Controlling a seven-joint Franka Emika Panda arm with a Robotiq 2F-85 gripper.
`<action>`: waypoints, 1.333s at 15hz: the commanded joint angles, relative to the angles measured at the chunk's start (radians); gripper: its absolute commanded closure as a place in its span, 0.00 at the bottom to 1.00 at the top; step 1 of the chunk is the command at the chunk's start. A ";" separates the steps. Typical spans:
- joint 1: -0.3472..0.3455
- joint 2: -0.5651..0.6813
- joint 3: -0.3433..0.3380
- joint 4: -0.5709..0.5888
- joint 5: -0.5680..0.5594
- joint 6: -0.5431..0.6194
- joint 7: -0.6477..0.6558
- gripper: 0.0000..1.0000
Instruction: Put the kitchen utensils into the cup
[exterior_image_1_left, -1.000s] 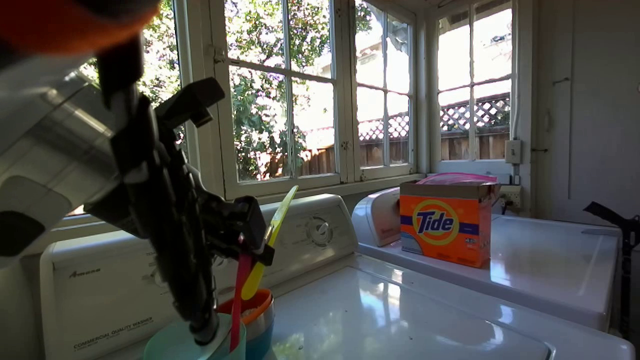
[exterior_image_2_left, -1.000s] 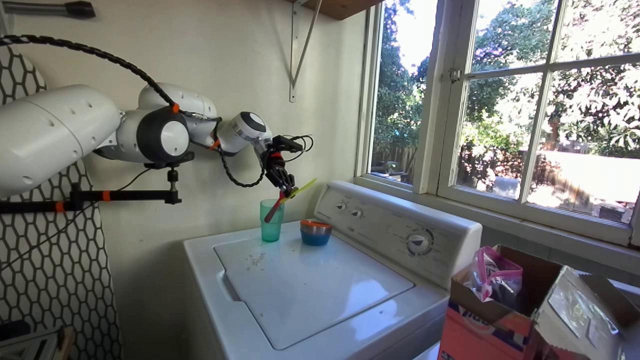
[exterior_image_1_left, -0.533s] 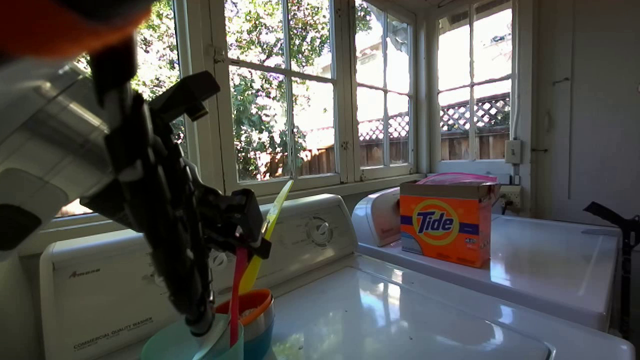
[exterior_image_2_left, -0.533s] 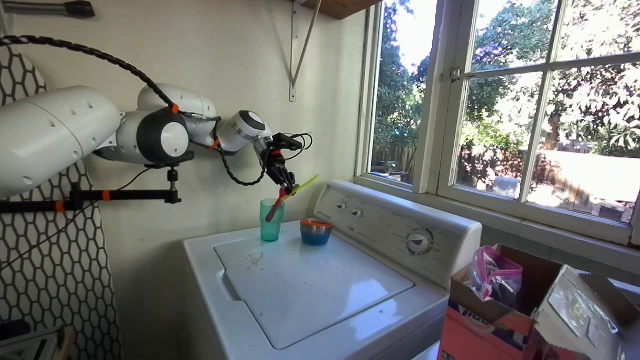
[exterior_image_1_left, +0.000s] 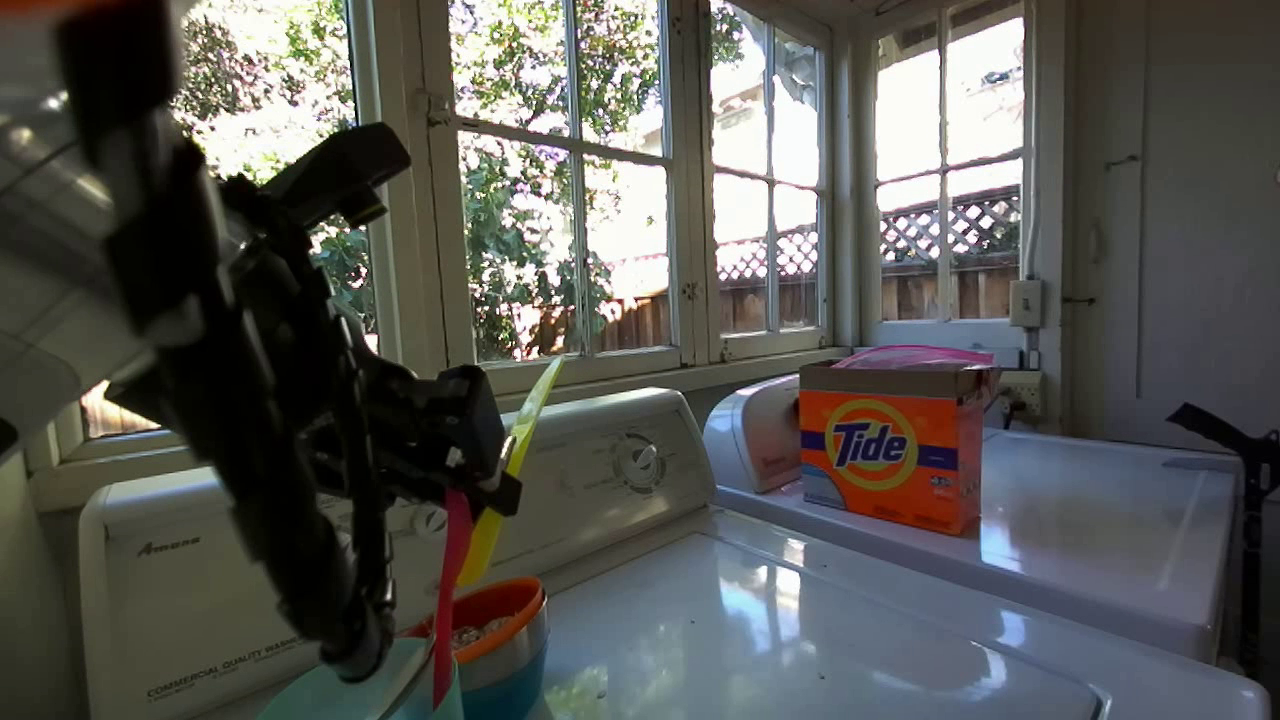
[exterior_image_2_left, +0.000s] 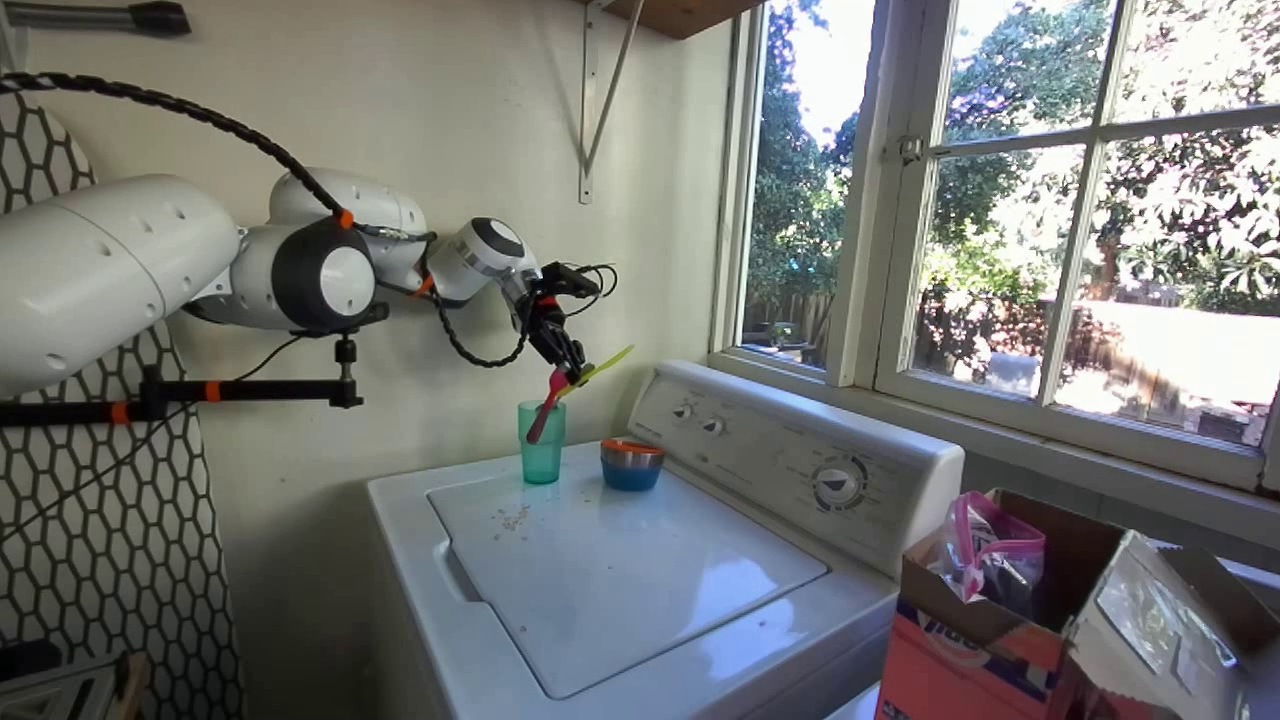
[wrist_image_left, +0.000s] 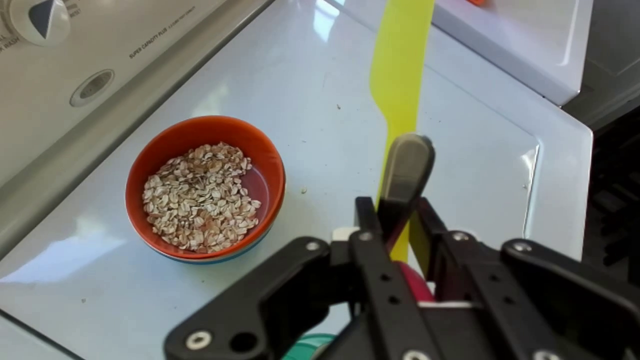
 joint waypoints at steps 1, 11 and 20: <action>0.007 0.036 -0.002 0.054 -0.015 -0.028 -0.036 0.94; 0.001 0.035 0.000 0.061 -0.004 -0.033 -0.054 0.00; -0.176 -0.018 0.073 0.093 0.213 0.019 0.052 0.00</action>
